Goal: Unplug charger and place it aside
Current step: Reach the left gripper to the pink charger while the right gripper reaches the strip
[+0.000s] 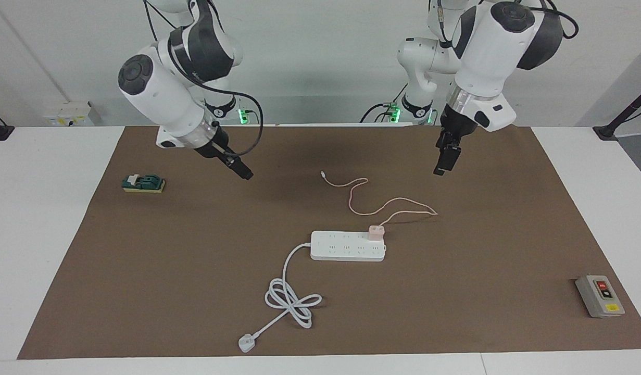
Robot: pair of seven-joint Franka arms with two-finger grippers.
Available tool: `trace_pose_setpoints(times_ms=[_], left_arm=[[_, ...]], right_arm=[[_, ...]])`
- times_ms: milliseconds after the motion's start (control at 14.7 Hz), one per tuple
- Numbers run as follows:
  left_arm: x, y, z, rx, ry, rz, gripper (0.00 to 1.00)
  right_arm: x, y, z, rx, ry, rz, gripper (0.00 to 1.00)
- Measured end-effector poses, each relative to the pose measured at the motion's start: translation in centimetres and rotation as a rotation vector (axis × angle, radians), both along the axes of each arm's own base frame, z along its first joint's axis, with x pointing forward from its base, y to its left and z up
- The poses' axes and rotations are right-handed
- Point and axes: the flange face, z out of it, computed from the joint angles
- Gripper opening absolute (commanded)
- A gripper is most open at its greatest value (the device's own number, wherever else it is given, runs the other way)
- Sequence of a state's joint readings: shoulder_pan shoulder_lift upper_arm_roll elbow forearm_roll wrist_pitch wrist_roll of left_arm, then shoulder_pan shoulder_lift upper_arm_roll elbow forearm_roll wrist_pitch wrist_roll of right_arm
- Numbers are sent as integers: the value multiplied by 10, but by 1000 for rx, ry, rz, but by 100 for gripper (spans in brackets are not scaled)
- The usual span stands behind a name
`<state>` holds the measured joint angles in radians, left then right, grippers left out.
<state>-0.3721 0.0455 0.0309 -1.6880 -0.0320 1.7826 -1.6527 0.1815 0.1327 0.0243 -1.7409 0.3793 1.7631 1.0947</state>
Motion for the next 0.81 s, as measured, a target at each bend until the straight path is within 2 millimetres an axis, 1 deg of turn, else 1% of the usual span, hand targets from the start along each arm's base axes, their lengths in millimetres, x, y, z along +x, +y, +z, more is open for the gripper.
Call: trace_pose_setpoints(times_ms=[136, 339, 475, 611, 679, 814], left_arm=[[13, -16, -28, 7, 26, 113, 100], [33, -28, -59, 9, 34, 208, 100], [38, -46, -84, 16, 46, 242, 100], [40, -63, -100, 16, 44, 252, 100], [41, -67, -106, 19, 50, 258, 100], [43, -76, -124, 32, 69, 261, 100]], right_arm=[[9, 24, -23, 32, 41, -128, 100], [21, 44, -51, 109, 106, -287, 100], [30, 52, -75, 188, 164, -406, 100], [39, 63, -103, 258, 215, -499, 100], [41, 71, -118, 280, 231, -528, 100], [40, 90, -144, 309, 264, -562, 100]])
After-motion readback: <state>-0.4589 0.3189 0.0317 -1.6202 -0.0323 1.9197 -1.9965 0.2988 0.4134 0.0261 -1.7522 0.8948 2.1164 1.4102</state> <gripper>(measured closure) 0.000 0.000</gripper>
